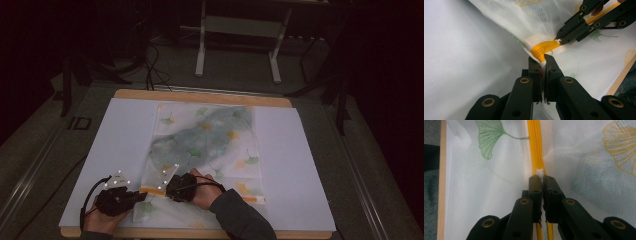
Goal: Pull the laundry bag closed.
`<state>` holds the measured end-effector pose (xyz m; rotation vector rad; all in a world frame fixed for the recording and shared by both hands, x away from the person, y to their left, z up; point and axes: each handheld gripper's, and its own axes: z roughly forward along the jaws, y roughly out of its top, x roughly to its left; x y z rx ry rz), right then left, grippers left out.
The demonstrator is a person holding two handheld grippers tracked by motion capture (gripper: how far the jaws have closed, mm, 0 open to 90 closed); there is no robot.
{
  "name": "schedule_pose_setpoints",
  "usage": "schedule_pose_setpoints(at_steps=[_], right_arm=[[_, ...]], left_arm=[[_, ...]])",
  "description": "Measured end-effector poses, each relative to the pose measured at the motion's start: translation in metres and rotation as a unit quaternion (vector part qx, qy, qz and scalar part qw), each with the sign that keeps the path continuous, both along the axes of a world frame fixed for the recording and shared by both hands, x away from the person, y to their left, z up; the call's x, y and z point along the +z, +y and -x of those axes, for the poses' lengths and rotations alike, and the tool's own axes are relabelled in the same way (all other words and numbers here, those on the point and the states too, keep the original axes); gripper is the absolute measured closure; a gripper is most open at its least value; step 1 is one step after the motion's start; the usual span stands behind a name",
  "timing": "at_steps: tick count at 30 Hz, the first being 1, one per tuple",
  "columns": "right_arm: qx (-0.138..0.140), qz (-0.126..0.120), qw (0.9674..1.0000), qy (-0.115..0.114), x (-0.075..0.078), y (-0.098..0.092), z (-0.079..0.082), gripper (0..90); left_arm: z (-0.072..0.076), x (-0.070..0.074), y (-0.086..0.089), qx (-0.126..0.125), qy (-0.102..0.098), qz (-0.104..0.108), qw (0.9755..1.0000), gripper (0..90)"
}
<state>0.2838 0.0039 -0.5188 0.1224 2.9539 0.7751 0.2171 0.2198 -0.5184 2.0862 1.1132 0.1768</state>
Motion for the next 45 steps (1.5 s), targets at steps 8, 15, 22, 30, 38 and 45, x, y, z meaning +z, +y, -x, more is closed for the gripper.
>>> schedule_pose_setpoints(at_steps=[8, 15, 22, 30, 38, 45], right_arm=[[-0.005, 0.007, 1.0, -0.001, 0.001, -0.006, 0.0, 86.4], [-0.008, 0.006, 0.9999, 0.001, 0.001, -0.009, 0.0, 89.9], [-0.009, 0.006, 0.9999, 0.004, 0.001, -0.006, -0.003, 89.3], [-0.01, 0.005, 0.9996, 0.025, 0.0, -0.005, -0.006, 84.1], [-0.01, 0.003, 0.9989, 0.046, 0.0, -0.004, -0.009, 77.3], [-0.011, 0.013, 0.9986, 0.051, 0.0, -0.001, -0.01, 83.7]], left_arm=[[0.0, 0.0, 0.002, 0.002, 0.0, 0.002, 1.0, 86.4], [0.0, 0.001, 0.002, 0.002, -0.001, 0.002, 1.0, 86.4], [0.0, 0.001, 0.002, 0.005, -0.003, 0.004, 1.0, 86.5], [0.0, 0.001, 0.002, 0.007, -0.002, 0.005, 1.0, 86.4], [0.0, 0.001, 0.003, 0.006, -0.002, 0.005, 1.0, 86.4], [0.0, 0.002, 0.003, 0.007, -0.002, 0.006, 1.0, 86.4]])
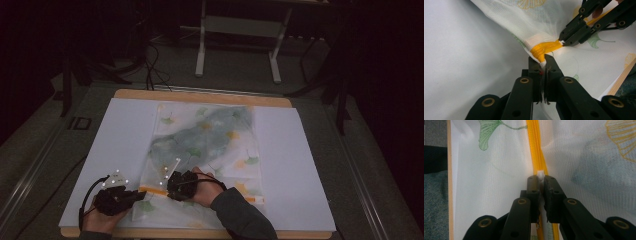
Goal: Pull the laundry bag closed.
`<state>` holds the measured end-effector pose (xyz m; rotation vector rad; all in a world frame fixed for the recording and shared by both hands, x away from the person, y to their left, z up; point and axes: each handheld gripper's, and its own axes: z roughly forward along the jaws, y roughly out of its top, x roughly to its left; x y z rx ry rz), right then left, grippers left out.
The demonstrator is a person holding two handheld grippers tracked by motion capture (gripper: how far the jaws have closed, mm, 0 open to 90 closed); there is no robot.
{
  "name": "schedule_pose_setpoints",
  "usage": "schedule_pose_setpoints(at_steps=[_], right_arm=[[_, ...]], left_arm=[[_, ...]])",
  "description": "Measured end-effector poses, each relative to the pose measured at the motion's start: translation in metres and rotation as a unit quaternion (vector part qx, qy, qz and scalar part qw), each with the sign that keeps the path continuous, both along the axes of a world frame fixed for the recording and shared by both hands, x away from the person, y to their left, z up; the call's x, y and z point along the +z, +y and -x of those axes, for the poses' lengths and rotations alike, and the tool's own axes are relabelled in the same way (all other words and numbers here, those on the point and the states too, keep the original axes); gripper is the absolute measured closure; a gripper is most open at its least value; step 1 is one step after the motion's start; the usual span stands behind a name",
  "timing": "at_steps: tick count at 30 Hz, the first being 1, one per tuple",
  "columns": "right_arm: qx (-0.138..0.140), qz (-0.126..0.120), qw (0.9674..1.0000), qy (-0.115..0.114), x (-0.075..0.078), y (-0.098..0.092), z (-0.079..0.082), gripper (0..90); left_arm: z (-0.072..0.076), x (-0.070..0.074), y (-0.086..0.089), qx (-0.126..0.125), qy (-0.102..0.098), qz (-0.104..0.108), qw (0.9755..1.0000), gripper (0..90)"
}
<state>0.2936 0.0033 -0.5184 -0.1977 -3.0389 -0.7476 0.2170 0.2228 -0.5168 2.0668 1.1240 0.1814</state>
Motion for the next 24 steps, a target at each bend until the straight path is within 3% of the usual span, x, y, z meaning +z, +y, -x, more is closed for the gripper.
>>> schedule_pose_setpoints(at_steps=[11, 19, 24], right_arm=[[0.006, 0.003, 0.9999, -0.008, 0.002, -0.0046, -0.0001, 89.7], [0.007, 0.019, 0.9983, -0.054, 0.0014, 0.0019, 0.0052, 86.4], [0.005, 0.026, 0.9979, -0.059, 0.0022, 0.0049, 0.0056, 88.2]], left_arm=[[-0.0001, -0.0001, 0.0007, 0.0, 0.002, -0.002, 1.0, 86.4], [0.0, -0.0001, 0.0001, 0.0, 0.003, 0.002, 1.0, 86.4], [0.0001, 0.0001, -0.0002, 0.001, 0.002, 0.001, 1.0, 86.4]])
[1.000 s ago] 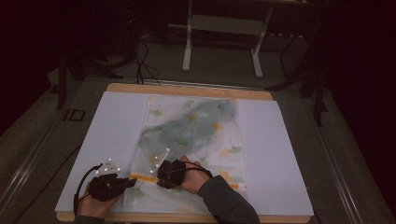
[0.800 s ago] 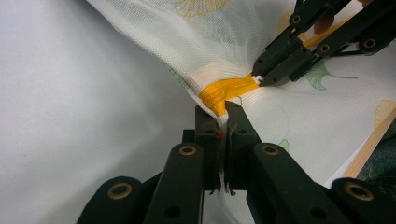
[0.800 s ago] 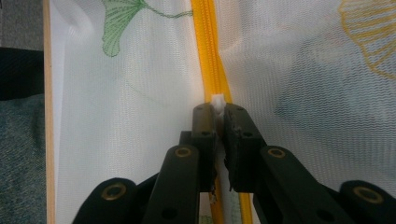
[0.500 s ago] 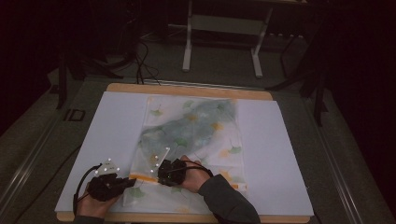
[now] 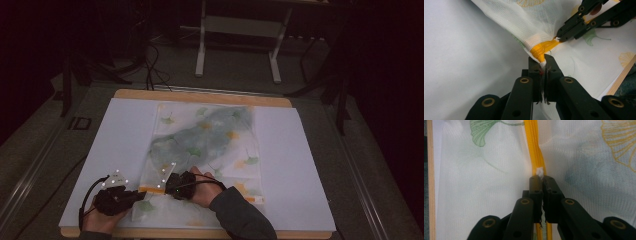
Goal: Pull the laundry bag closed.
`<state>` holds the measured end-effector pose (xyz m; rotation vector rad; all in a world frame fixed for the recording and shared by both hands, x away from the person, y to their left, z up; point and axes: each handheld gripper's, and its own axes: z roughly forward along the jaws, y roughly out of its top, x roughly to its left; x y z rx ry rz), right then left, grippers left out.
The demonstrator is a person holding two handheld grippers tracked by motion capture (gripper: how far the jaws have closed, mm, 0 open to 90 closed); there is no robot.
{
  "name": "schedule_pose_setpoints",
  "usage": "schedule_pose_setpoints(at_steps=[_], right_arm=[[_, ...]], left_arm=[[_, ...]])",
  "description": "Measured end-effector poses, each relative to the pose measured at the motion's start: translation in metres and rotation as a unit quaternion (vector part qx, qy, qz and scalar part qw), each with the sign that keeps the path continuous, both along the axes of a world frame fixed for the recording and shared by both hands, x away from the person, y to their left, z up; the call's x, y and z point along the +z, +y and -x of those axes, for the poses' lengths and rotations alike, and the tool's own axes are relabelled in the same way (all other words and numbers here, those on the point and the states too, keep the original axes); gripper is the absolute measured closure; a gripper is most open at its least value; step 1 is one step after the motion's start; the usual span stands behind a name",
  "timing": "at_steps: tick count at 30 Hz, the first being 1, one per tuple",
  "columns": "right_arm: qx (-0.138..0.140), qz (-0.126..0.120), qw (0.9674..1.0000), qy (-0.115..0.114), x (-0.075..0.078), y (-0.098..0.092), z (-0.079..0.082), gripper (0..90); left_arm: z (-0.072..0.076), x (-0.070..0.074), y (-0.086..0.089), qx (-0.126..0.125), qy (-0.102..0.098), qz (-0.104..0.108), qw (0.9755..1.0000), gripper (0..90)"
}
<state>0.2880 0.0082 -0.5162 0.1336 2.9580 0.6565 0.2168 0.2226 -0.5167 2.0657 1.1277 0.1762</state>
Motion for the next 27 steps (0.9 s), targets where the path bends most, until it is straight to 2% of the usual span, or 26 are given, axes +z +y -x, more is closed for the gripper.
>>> schedule_pose_setpoints(at_steps=[3, 7, 13, 20, 25, 27], right_arm=[[-0.006, -0.002, 1.0, 0.003, 0.001, -0.0008, -0.0014, 90.0], [-0.018, -0.01, 0.9998, -0.006, 0.0007, -0.0032, -0.0025, 90.0], [-0.018, -0.001, 0.9991, -0.039, -0.0002, -0.0003, -0.0015, 87.7], [-0.019, -0.004, 0.9989, -0.042, 0.0005, -0.0008, -0.002, 87.0], [-0.024, -0.009, 0.999, -0.037, -0.0013, 0.0018, -0.0039, 83.8], [-0.027, -0.006, 0.9991, -0.032, -0.0013, 0.0039, -0.0054, 85.6]], left_arm=[[-0.0006, -0.0006, 0.0006, -0.002, 0.002, -0.002, 1.0, 86.3], [-0.001, -0.0011, -0.0002, -0.002, 0.003, 0.0, 1.0, 86.3], [-0.0003, -0.0002, -0.0001, -0.002, 0.001, 0.0, 1.0, 86.3], [-0.0005, -0.0001, 0.0014, 0.002, 0.001, 0.003, 1.0, 86.2], [-0.0004, 0.0001, -0.0003, -0.001, 0.001, 0.003, 1.0, 86.3], [-0.0005, 0.0006, -0.0007, -0.003, -0.001, 0.002, 1.0, 86.3]])
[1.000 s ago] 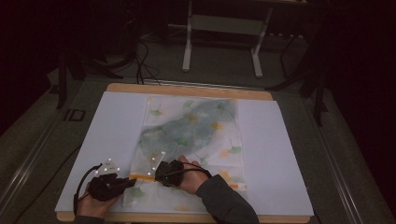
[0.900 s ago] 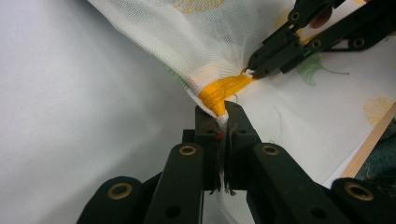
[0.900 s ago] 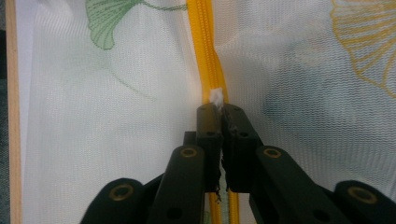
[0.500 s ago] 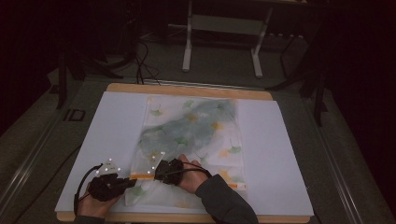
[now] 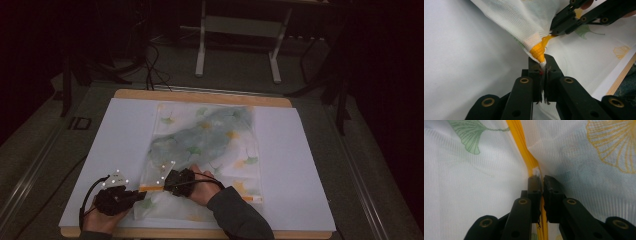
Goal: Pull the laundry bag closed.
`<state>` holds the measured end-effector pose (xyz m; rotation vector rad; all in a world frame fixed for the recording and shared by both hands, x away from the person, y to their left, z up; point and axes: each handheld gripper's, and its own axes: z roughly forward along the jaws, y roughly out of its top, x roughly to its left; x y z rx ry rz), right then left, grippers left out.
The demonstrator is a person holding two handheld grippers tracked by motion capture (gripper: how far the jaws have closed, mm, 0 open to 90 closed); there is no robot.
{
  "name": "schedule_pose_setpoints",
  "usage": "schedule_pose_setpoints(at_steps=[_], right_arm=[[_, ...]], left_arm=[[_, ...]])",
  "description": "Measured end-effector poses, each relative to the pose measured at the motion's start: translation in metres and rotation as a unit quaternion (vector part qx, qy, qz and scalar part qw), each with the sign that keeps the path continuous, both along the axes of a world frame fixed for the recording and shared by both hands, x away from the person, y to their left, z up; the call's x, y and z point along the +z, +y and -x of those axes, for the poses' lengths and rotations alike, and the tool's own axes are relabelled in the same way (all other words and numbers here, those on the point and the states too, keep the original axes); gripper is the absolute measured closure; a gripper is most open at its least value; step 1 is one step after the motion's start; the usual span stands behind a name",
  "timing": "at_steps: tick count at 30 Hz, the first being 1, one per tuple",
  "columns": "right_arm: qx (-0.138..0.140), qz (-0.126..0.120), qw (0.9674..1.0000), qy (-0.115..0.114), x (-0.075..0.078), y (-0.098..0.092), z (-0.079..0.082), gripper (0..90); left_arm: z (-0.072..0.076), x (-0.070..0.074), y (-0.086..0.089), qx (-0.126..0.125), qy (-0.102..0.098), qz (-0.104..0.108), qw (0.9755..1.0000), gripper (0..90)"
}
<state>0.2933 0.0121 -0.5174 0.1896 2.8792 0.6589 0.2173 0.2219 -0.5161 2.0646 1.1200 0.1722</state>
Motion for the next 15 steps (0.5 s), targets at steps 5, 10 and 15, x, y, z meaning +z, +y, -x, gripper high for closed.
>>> schedule_pose_setpoints(at_steps=[5, 10, 15], right_arm=[[0.001, 0.01, 0.9999, 0.005, 0.0028, 0.0014, -0.0014, 90.0], [0.002, 0.003, 1.0, 0.002, 0.0027, -0.0038, 0.0029, 90.0], [0.008, 0.021, 0.9997, -0.008, 0.0058, -0.0069, 0.0059, 90.0]], left_arm=[[0.0, -0.0001, 0.0013, 0.003, 0.001, 0.0, 1.0, 86.3], [0.0001, 0.0002, 0.0006, 0.003, 0.0, -0.001, 1.0, 86.4], [0.0006, 0.0006, 0.0029, 0.008, -0.001, 0.001, 1.0, 86.4]])
